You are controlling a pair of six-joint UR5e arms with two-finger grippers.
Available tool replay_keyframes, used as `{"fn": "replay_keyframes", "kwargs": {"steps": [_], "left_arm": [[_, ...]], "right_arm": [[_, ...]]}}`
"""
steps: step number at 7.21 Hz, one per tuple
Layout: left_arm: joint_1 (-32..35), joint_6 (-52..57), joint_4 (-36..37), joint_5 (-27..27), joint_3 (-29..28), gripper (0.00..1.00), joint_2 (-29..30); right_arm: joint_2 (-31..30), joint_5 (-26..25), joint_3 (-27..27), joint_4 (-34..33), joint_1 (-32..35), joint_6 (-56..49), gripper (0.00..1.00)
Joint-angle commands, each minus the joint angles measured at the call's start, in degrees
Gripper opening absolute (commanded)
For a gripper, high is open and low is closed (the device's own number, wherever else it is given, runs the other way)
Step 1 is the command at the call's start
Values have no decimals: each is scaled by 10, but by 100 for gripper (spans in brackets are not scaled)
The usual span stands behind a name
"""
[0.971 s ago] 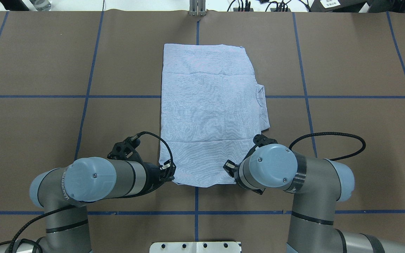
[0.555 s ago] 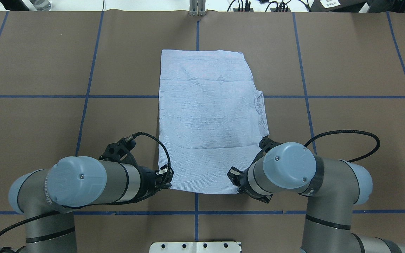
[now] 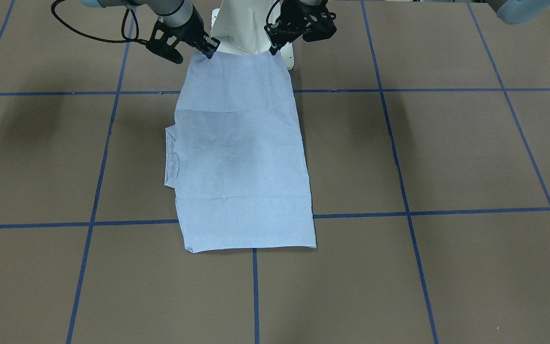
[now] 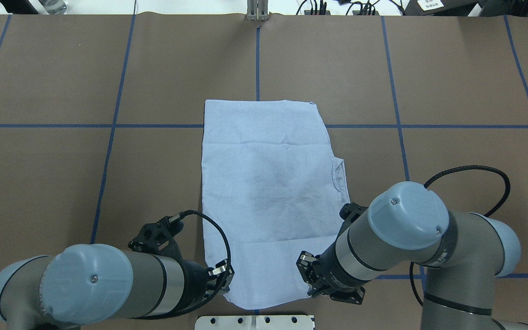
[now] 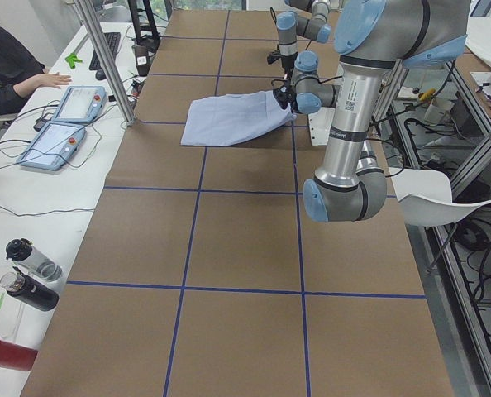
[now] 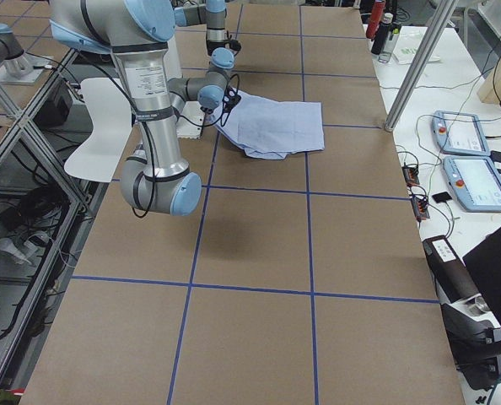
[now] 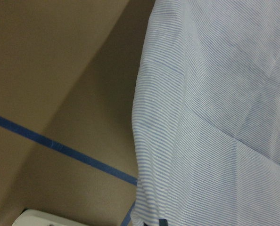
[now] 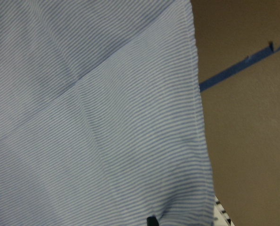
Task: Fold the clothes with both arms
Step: 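Pinch the near shirt corners with both grippers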
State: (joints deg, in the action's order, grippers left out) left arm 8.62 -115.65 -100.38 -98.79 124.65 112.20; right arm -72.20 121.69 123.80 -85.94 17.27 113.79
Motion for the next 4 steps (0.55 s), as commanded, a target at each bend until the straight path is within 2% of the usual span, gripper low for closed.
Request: {"fn": "replay_keyframes", "kwargs": {"steps": [1, 2, 4], "left_arm": [[-25, 0, 80, -1, 71, 0, 0], [-32, 0, 110, -1, 107, 0, 0], [-33, 1, 123, -17, 114, 0, 6]], "right_arm": [[-36, 44, 61, -1, -2, 2, 0], [-36, 53, 72, -1, -2, 4, 0], [-33, 64, 78, -2, 20, 3, 0]]}}
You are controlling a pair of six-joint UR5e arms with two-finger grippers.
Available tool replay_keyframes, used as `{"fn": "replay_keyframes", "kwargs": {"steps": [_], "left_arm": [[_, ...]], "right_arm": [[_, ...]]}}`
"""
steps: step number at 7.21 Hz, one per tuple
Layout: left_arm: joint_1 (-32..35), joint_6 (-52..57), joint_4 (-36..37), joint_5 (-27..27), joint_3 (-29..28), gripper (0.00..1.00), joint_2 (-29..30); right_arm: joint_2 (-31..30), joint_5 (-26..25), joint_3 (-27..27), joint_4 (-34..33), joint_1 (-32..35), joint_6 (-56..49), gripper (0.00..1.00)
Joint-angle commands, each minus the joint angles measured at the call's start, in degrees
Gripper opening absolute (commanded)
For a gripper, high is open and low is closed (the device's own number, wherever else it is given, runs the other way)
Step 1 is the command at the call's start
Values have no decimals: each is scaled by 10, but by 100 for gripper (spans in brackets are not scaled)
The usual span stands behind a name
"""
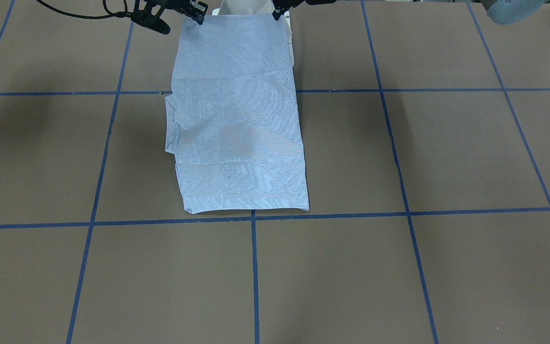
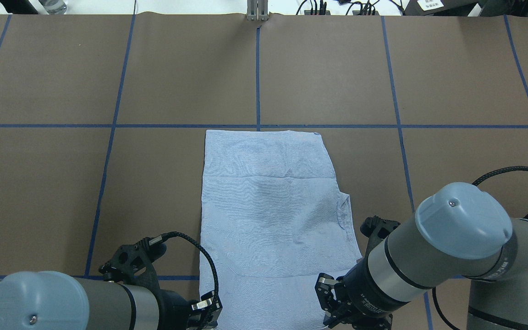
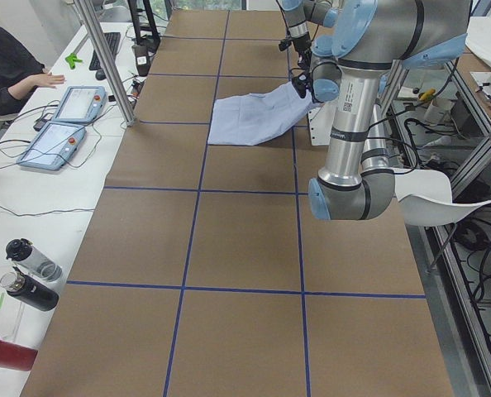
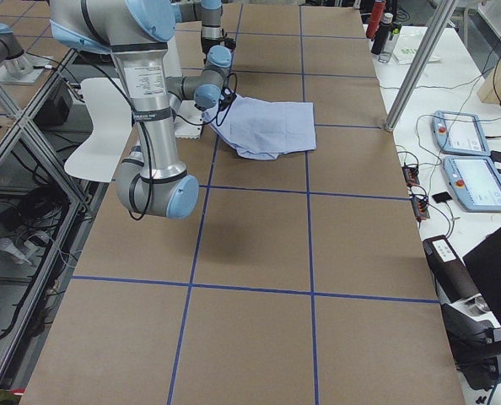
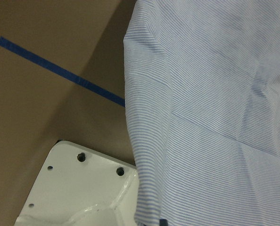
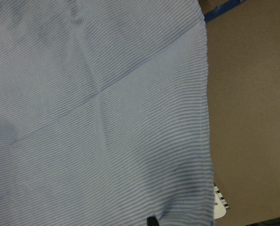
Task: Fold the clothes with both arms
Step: 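Pinch the near shirt corners with both grippers, then lift the near edge with both grippers and fold it away from the robot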
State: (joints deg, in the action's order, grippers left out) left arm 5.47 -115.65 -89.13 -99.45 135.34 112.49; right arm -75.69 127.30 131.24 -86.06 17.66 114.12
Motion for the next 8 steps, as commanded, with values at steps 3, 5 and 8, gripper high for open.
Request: {"fn": "replay_keyframes", "kwargs": {"steps": [3, 5, 8], "left_arm": [[96, 23, 7, -16, -29, 0, 42], [168, 94, -19, -40, -91, 0, 54], [223, 99, -145, -41, -231, 0, 54]], "right_arm": [[56, 30, -46, -1, 126, -10, 0], [111, 23, -126, 0, 160, -33, 0], [117, 22, -192, 5, 192, -99, 0]]}}
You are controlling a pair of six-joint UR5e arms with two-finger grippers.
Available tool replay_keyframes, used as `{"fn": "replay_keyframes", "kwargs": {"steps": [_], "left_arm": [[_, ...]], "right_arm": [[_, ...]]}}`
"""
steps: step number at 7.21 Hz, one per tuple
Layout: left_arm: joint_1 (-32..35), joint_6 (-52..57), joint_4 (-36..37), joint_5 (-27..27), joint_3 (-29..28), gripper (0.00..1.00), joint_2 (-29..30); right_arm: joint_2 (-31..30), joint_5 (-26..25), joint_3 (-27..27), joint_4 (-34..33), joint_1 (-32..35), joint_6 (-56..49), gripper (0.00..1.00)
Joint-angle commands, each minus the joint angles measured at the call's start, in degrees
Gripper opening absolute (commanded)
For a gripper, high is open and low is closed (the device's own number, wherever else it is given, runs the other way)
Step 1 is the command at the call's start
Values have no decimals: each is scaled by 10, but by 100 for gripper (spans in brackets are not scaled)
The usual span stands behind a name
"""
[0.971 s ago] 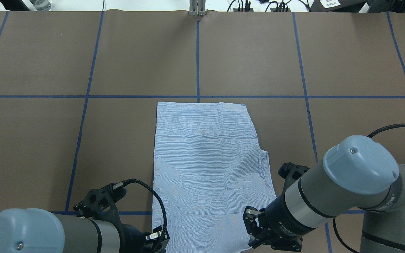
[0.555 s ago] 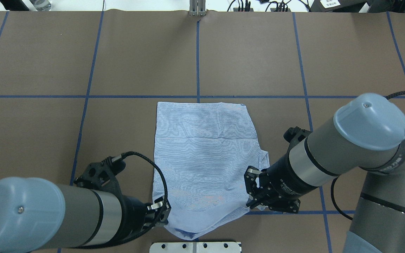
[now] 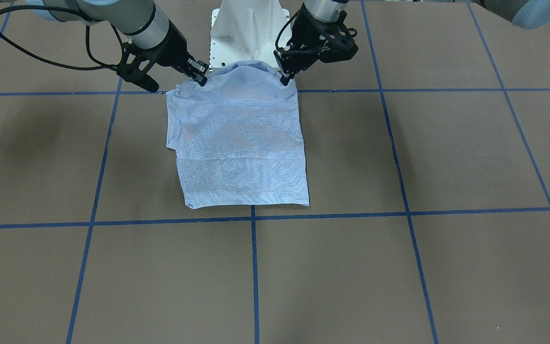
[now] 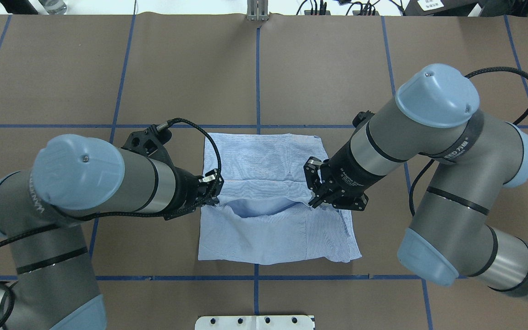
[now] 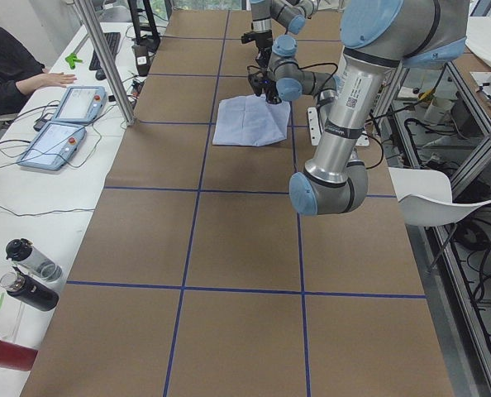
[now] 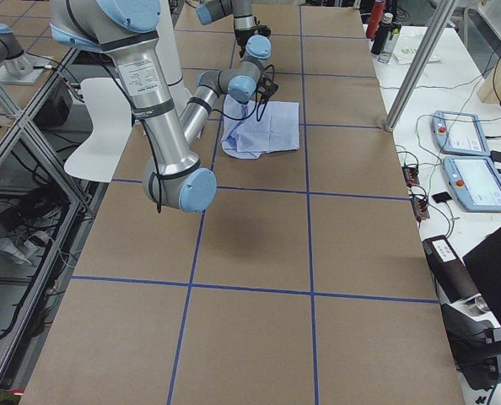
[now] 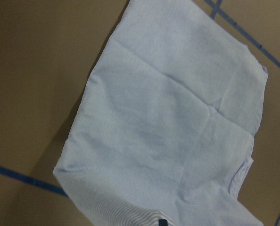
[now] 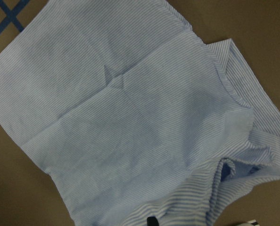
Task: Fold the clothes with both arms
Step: 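Lift the near edge with both grippers and fold it away from the robot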
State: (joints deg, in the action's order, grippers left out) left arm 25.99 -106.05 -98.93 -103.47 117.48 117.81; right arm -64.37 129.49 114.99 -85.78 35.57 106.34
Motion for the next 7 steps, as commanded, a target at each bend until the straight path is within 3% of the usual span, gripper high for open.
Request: {"fn": "replay_keyframes", "kwargs": {"steps": [1, 3, 5, 7], "left_arm": [[29, 3, -68, -1, -75, 0, 1], [43, 15, -103, 0, -109, 0, 4], [56, 17, -145, 0, -156, 0, 20], [66, 18, -145, -1, -161, 0, 32]], "right_arm": [[7, 0, -48, 4, 18, -30, 0], [52, -1, -118, 4, 22, -51, 0], [60, -1, -126, 4, 34, -53, 0], [92, -1, -165, 4, 49, -65, 0]]}}
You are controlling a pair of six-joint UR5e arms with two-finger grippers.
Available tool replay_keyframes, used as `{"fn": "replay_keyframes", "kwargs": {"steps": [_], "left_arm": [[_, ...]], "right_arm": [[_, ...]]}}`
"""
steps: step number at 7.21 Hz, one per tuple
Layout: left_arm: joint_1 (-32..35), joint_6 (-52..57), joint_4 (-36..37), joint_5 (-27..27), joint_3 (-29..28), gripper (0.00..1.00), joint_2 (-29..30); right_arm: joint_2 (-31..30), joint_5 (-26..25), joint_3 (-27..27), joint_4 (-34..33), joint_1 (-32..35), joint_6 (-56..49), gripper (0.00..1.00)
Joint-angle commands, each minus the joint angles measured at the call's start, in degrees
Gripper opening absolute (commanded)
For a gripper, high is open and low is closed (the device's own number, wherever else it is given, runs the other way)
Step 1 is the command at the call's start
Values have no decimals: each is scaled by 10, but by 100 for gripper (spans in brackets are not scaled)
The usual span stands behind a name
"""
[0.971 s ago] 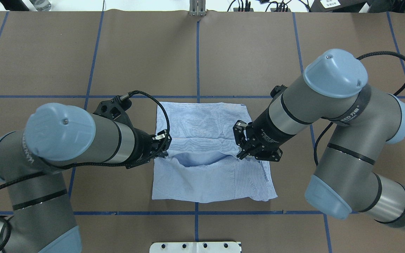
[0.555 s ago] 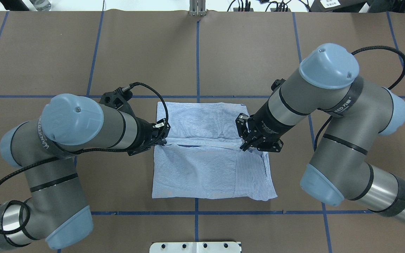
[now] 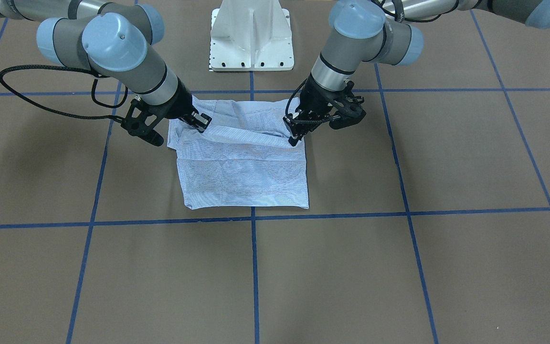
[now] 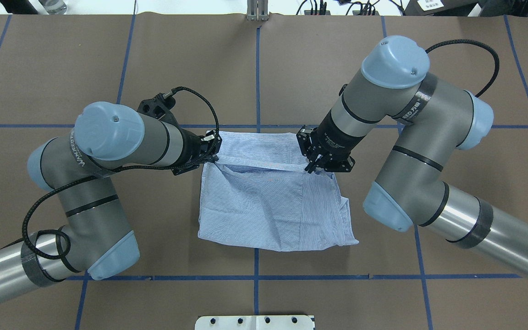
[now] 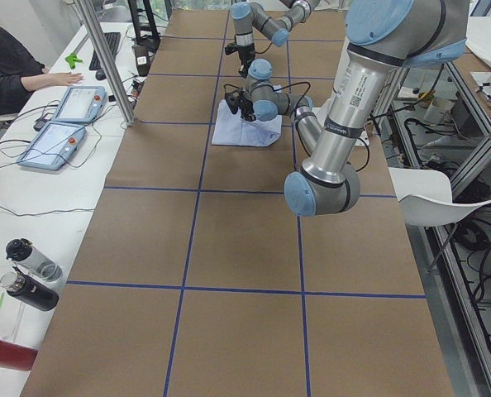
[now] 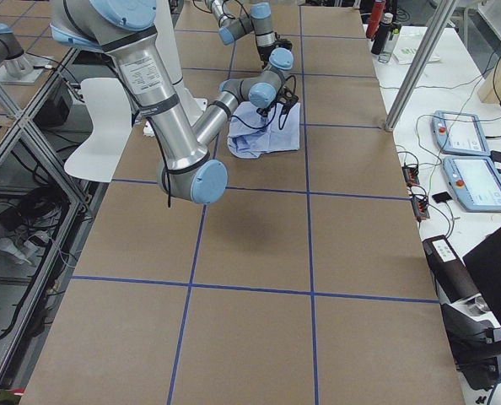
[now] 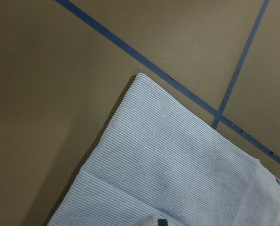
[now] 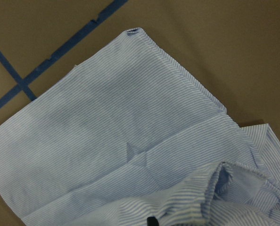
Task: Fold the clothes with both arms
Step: 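Lift the near edge with both grippers and fold it away from the robot, then lay the held edge onto the far edge with both grippers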
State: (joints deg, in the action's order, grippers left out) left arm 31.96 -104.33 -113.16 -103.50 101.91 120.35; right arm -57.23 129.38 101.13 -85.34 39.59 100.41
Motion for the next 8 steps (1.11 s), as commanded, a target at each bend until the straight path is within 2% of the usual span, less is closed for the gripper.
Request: {"fn": "replay_keyframes", "kwargs": {"steps": [1, 3, 5, 8], "left_arm": [[14, 1, -3, 0, -6, 0, 6], [29, 17, -4, -12, -17, 0, 6], [31, 17, -50, -12, -64, 0, 13], [31, 15, -74, -12, -122, 0, 47]], "right_arm": [[40, 0, -54, 4, 16, -10, 0], [43, 0, -92, 44, 27, -13, 0], [65, -1, -141, 69, 35, -14, 0], [98, -9, -199, 82, 34, -21, 0]]}}
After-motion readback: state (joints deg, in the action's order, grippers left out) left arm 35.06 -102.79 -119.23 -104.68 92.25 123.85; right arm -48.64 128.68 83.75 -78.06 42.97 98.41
